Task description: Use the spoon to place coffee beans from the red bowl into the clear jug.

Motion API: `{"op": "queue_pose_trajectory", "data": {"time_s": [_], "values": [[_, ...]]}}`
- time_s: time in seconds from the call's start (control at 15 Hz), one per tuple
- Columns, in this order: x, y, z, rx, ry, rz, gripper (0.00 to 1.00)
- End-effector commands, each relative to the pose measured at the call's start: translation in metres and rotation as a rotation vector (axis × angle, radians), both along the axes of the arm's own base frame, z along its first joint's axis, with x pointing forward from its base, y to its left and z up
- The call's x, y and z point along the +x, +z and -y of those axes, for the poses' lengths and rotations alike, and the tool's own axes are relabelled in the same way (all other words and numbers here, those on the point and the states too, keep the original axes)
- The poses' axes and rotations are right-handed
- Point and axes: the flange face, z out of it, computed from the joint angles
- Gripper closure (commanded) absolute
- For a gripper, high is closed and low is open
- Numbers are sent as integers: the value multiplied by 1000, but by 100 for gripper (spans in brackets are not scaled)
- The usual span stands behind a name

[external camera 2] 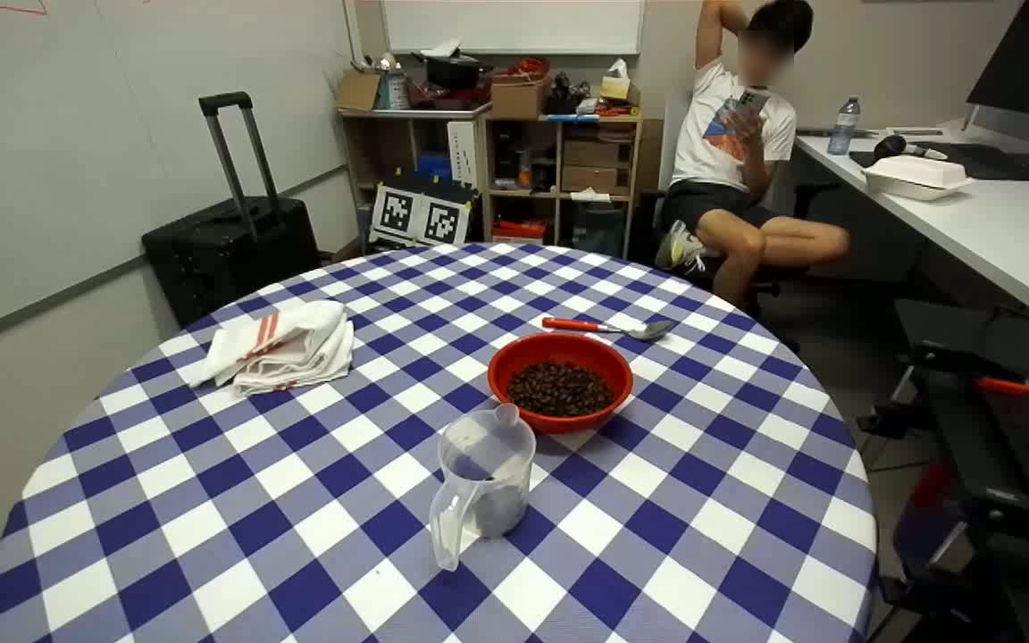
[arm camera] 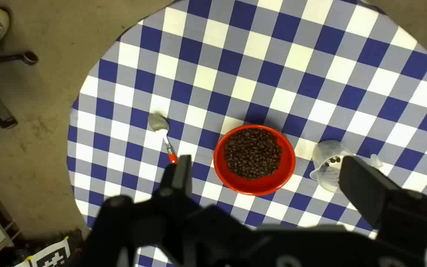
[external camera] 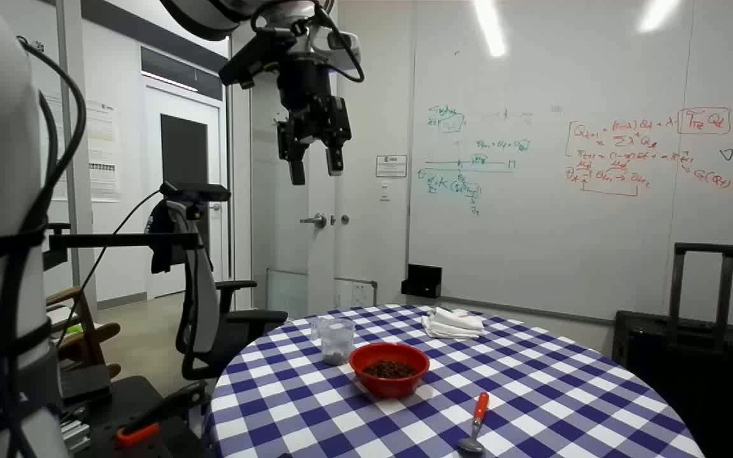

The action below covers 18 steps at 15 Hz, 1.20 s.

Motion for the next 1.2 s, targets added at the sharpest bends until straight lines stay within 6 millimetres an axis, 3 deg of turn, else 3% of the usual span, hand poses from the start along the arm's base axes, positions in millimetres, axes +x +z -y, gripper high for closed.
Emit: {"op": "queue_pose_trajectory", "data": {"time_s": [0.0,0.27,0.73,0.93,1.13], "values": [[0,1,0,0,0,-1,0],[2,4,0,-16,15,18,0],[68,3,39,-96,68,97,0],[109,-20,60,-90,88,68,0],[153,-56,78,-80,140,57,0]]}}
